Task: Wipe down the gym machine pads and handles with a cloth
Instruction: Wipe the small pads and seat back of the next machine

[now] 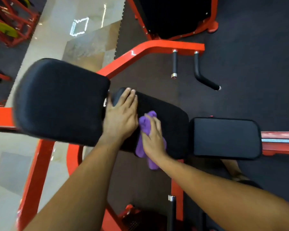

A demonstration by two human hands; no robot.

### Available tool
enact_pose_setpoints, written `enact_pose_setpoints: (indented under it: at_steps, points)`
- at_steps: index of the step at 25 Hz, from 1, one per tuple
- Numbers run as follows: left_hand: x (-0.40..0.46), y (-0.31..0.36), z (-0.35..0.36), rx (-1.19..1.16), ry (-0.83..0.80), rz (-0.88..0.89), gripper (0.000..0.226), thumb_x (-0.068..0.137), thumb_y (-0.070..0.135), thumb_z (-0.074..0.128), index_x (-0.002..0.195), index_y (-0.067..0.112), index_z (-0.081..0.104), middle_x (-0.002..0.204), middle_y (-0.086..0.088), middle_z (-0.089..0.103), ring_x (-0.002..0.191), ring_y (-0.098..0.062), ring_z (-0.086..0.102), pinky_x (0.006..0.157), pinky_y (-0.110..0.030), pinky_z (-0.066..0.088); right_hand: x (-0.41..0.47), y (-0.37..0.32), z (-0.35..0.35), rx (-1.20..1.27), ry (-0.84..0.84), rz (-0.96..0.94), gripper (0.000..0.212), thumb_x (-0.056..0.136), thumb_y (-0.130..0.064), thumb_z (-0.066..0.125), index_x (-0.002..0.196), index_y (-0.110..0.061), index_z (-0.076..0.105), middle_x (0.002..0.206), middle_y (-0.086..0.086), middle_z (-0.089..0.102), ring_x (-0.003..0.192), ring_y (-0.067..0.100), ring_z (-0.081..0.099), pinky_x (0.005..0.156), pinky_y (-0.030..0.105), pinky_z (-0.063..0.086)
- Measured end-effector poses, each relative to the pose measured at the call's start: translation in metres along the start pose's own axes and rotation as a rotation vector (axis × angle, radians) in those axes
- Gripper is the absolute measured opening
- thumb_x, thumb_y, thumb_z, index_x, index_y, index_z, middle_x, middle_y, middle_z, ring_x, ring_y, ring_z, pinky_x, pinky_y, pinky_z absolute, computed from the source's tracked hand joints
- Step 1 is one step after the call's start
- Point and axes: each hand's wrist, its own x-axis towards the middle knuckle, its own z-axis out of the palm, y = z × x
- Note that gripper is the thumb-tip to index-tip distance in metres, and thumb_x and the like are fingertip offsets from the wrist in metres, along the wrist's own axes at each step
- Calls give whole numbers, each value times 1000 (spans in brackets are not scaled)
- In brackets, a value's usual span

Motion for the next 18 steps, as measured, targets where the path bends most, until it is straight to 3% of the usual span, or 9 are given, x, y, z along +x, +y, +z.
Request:
enact_pose_setpoints:
  at_steps: [2,5,7,10,12,14,16,18]
  points:
    - [1,0,8,-5,63,-2,57,96,27,36,144,4,56,158,-8,47,153,-21,32,117,-70,14,73,-6,8,19,139,-12,55,96,-32,47,148,-15,46,151,9,45,141,25,41,117,38,32]
    - [3,3,1,32,27,0,60,99,33,31,149,6,51,162,-6,41,155,-20,26,121,-67,13,148,17,-14,-13,209,77,41,100,-26,55,138,-8,55,135,13,59,126,27,55,99,27,38]
    - [1,3,-1,32,-1,3,59,103,35,33,151,6,48,163,-6,39,156,-21,25,124,-62,14,135,52,-28,23,233,285,42,103,-34,54,138,-12,54,133,8,60,120,17,56,89,19,34]
    - [-1,3,-2,57,-25,23,60,103,38,35,152,6,47,164,-7,38,156,-22,24,125,-58,13,40,86,-28,94,260,505,48,100,-45,55,136,-13,53,130,6,60,123,25,58,92,23,38]
    - [-2,3,0,68,-19,42,60,102,38,36,152,6,48,164,-7,38,156,-23,24,126,-57,11,-21,74,-8,126,195,391,48,100,-34,59,144,-15,48,145,4,53,135,20,50,108,27,38]
    - [-1,2,3,62,18,44,59,102,37,37,150,5,49,163,-8,40,155,-24,26,126,-57,11,-18,44,13,175,137,97,50,101,-18,59,148,-22,44,155,-4,43,142,12,42,118,27,32]
    - [-1,2,3,45,22,46,59,102,36,38,150,4,50,162,-9,41,155,-23,27,126,-56,11,37,13,16,162,167,-72,48,100,-18,60,145,-22,48,150,-13,45,139,9,45,116,29,35]
    - [0,2,2,60,3,49,59,102,37,37,151,5,49,163,-8,40,156,-23,25,127,-56,10,97,11,0,65,226,-77,43,100,-28,59,141,-15,53,139,-8,54,125,4,50,105,24,41]
